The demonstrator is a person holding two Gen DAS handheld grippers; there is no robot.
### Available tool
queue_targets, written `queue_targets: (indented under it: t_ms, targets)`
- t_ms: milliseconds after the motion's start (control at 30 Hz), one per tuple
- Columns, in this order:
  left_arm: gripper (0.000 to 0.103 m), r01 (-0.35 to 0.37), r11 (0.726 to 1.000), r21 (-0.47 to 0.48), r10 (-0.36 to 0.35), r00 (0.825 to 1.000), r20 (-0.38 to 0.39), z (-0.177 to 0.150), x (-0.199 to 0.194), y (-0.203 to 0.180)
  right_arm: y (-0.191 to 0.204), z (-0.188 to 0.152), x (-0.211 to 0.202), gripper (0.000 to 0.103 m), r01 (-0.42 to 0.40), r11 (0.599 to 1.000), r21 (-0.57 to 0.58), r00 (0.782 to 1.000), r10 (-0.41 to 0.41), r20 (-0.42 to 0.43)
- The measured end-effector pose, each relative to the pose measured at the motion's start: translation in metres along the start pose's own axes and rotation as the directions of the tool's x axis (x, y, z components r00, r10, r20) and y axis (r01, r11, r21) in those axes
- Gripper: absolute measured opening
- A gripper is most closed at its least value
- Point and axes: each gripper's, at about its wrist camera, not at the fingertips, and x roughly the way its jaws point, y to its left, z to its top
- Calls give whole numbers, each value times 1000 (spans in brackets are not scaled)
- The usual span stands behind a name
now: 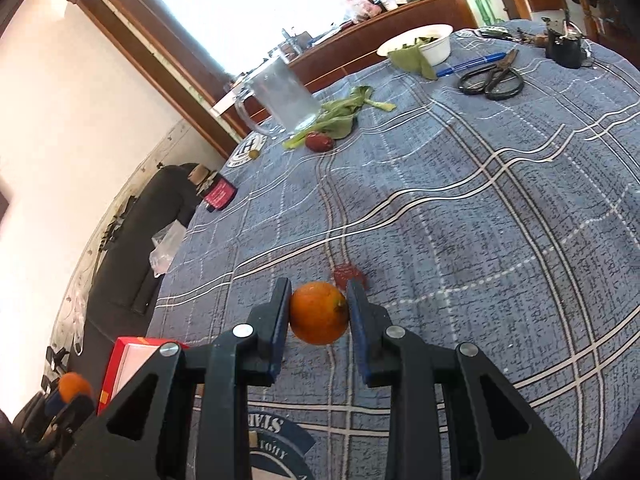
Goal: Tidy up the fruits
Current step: 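Carry both oranges to the red tray and open both tools to release them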
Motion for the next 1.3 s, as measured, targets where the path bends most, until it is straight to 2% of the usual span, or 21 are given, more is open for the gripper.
queue_targets:
  t_ms: [333,533,700,900,1000,1100,1300]
  targets:
    - [31,-95,988,-119,94,995,-17,-36,-21,73,-15,1,-5,31,25,998,49,999,-27,45]
    - [31,-194,963,-186,186,981,-59,-63,-30,121,-7,-10,0,31,-35,996,86,999,36,-11]
    - [31,-227,948,-223,205,972,-117,-83,-20,149,53,-35,-3,31,-156,988,4,985,156,-76]
    - [31,-193,960,-203,167,977,-135,-89,-5,147,148,-77,10,31,-285,944,-169,946,248,-208]
    - [31,-162,973,-167,136,978,-159,-95,5,136,183,-98,25,31,-299,922,-246,934,231,-273]
    - [31,-138,978,-154,111,979,-172,-100,8,129,200,-115,40,31,-290,913,-286,928,195,-317]
    - [32,-165,974,-156,132,971,-201,-109,13,135,214,-130,65,32,-247,913,-326,917,112,-382]
